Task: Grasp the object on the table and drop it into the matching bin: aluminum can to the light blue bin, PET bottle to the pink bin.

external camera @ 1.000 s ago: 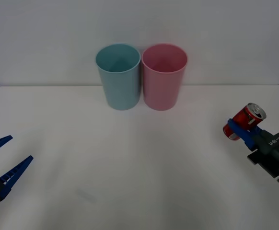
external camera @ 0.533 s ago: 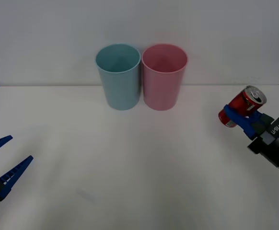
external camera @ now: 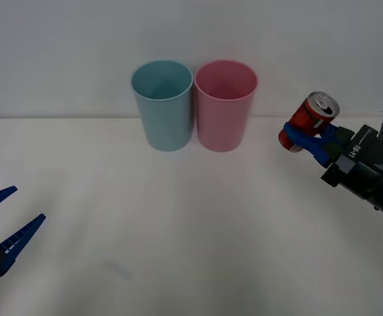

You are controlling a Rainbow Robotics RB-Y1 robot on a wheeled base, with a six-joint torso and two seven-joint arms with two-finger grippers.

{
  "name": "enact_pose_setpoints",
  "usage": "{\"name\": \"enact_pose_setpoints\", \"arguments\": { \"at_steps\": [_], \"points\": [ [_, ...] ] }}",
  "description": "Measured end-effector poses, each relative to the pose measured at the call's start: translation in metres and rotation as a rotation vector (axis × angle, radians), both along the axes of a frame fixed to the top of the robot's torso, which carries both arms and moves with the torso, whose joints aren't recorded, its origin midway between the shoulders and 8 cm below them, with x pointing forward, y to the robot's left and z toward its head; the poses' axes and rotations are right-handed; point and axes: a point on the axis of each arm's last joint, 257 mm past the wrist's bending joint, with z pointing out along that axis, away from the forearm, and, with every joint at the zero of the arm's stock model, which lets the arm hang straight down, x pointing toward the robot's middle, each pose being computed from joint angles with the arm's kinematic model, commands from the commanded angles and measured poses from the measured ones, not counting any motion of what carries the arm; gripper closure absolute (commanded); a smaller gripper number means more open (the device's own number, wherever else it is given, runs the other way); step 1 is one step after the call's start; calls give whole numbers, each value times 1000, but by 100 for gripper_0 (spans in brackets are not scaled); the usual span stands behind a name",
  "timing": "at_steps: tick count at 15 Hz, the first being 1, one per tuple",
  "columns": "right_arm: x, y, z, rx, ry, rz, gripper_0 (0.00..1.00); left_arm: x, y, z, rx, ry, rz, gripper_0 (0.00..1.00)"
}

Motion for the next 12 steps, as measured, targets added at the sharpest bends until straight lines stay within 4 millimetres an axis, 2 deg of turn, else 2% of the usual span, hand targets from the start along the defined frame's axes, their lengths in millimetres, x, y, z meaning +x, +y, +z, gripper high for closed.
{"name": "enact_pose_setpoints", "arguments": {
  "at_steps": [4,12],
  "points": [
    [27,26,15,-69,-42,53,100,0,0,0,0,0,0,0],
    [100,70,36,-165,-23,97,100,0,0,0,0,0,0,0]
  ]
}}
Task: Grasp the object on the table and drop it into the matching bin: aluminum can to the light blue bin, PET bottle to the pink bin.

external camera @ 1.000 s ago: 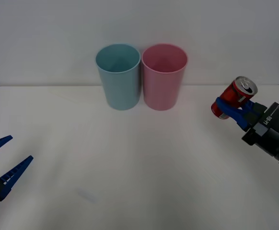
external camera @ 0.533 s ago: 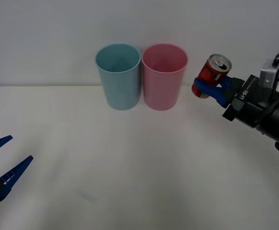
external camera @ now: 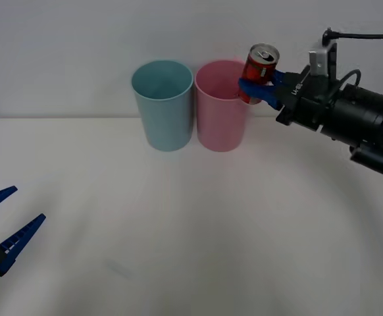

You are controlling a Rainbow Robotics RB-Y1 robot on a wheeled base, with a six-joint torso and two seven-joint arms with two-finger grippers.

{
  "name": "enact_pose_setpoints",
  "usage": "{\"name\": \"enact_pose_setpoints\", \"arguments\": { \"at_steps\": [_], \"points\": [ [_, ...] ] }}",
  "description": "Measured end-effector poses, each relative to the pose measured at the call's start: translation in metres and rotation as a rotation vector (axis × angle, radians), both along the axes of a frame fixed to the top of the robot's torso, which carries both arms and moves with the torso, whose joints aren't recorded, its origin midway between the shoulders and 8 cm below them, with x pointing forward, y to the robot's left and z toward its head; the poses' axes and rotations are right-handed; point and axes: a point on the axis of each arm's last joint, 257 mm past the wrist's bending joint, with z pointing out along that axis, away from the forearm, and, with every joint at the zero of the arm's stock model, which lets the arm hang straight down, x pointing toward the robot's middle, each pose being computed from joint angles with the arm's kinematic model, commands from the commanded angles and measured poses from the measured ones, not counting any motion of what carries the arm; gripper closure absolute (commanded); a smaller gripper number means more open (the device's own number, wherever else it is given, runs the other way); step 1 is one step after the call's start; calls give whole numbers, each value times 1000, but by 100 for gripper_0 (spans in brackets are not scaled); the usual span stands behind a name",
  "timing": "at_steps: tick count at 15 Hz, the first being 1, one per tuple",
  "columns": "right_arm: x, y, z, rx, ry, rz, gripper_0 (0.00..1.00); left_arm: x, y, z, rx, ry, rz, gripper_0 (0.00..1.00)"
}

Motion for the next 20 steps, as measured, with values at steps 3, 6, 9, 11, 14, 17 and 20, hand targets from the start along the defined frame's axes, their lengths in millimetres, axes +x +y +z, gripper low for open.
{"name": "enact_pose_setpoints", "arguments": {
  "at_steps": [3,6,9,11,14,17,20],
  "points": [
    [26,21,12,7,32,3,100,0,0,0,0,0,0,0],
    [57,42,23,19,51,-5,100,0,0,0,0,0,0,0],
    [88,63,25,31,86,-30,100,0,0,0,0,0,0,0],
    [108,81,28,44,91,-69,100,0,0,0,0,0,0,0],
    [128,113,30,62,100,-113,100,0,0,0,0,0,0,0],
    [138,145,27,70,103,-154,100,0,0,0,0,0,0,0],
    [147,166,20,78,107,-207,100,0,0,0,0,0,0,0]
  ]
}}
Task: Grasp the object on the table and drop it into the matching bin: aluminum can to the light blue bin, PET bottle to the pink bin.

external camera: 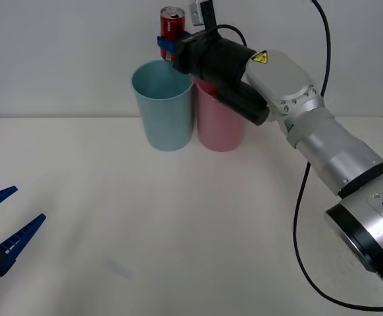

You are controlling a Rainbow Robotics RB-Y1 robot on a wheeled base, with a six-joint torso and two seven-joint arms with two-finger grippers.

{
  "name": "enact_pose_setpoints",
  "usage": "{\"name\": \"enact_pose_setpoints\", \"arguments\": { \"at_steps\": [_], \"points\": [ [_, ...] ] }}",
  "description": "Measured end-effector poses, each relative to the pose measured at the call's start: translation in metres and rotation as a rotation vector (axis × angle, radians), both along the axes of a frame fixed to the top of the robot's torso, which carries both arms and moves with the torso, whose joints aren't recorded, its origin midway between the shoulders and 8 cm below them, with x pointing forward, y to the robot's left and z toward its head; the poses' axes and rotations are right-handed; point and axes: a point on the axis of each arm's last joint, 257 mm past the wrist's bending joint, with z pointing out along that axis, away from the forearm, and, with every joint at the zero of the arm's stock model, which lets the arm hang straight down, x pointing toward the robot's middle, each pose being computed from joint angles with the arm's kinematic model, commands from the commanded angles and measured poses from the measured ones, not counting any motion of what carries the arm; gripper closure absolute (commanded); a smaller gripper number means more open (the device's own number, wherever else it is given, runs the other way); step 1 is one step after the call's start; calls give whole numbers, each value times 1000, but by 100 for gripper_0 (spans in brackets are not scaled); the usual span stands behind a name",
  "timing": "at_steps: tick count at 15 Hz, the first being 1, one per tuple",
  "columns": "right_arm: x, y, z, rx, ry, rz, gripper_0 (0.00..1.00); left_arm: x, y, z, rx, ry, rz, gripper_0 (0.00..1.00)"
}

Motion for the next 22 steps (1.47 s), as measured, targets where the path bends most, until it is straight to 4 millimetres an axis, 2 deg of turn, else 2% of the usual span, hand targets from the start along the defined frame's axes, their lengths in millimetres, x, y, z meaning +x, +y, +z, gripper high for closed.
{"name": "enact_pose_setpoints", "arguments": {
  "at_steps": [6,9,10,11,12,22],
  "points": [
    [3,17,-2,24,-28,-79,100,0,0,0,0,0,0,0],
    [-1,25,-4,30,-25,-73,92,0,0,0,0,0,0,0],
    [-1,26,-4,30,-24,-71,82,0,0,0,0,0,0,0],
    [-2,26,-4,28,-25,-71,11,0,0,0,0,0,0,0],
    [-2,26,-4,28,-25,-70,0,0,0,0,0,0,0,0],
    [0,20,-6,24,-22,-71,0,0,0,0,0,0,0,0]
  ]
}}
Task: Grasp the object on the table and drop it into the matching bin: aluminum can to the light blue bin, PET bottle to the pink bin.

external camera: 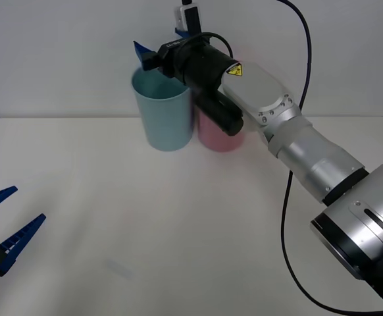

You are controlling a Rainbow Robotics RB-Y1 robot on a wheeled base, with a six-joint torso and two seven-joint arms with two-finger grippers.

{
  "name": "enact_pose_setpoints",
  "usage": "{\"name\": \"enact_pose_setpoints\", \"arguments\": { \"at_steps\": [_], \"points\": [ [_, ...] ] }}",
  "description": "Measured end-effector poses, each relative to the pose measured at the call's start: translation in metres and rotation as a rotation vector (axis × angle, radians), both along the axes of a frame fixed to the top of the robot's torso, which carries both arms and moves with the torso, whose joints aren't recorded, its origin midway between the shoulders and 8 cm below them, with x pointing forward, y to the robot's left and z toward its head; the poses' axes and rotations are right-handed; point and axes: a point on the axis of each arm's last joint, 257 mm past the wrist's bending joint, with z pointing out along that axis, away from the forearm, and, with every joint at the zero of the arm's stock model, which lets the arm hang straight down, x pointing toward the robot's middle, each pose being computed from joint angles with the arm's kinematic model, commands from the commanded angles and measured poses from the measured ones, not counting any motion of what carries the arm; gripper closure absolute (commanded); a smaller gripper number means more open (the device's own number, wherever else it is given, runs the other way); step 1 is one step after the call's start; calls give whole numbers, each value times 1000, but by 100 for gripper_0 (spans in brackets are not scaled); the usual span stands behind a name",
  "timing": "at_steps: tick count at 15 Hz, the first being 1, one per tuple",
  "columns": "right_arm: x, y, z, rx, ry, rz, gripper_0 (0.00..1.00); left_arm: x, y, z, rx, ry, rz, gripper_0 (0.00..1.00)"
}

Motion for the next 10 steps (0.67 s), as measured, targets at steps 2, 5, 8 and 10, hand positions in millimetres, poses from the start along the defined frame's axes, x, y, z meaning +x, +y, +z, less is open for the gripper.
{"name": "enact_pose_setpoints", "arguments": {
  "at_steps": [2,5,8,10],
  "points": [
    [3,-7,0,-4,1,-5,0,0,0,0,0,0,0,0],
    [5,-21,3,-13,2,9,0,0,0,0,0,0,0,0],
    [3,-44,6,-27,17,63,0,0,0,0,0,0,0,0],
    [-2,-66,6,-44,8,79,0,0,0,0,0,0,0,0]
  ]
}}
